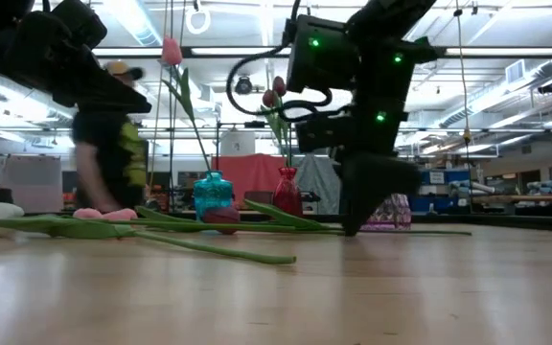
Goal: Sort flowers into vase by color
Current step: Put the red flower into the red vase
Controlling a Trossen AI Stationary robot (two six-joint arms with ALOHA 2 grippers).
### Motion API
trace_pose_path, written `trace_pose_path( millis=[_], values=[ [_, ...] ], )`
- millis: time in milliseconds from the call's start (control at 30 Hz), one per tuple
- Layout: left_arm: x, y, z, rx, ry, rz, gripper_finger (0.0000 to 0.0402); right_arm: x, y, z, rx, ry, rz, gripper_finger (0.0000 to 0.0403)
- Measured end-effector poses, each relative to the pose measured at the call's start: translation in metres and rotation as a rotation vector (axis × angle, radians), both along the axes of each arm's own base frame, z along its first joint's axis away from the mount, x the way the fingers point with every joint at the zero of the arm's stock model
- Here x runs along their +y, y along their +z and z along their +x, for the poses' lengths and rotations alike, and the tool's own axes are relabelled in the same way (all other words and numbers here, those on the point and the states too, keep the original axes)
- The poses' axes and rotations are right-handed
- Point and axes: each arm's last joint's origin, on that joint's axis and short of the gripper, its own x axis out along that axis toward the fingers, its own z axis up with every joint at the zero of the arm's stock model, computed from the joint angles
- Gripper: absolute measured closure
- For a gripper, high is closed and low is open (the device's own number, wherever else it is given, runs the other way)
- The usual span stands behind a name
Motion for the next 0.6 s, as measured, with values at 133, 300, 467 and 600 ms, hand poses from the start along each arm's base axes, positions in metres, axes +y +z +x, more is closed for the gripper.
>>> trace_pose_path(
  millis=[133, 300, 467, 600],
  values=[
    [0.000, 0.000, 0.000, -0.001, 0.000, -0.001, 0.0257, -0.003, 0.001, 0.008, -0.089, -0.028, 0.002, 0.0275],
    [0.000, 0.000, 0.000, -0.002, 0.002, -0.006, 0.0257, -0.015, -0.001, 0.010, -0.094, -0.080, 0.014, 0.0277],
    [0.000, 0.000, 0.000, -0.002, 0.003, -0.007, 0.0257, -0.026, -0.001, 0.010, -0.086, -0.093, 0.072, 0.0283],
    [0.000, 0.000, 0.000, -0.002, 0.003, -0.007, 0.0257, -0.033, -0.001, 0.010, -0.081, -0.091, 0.090, 0.0290]
  ],
)
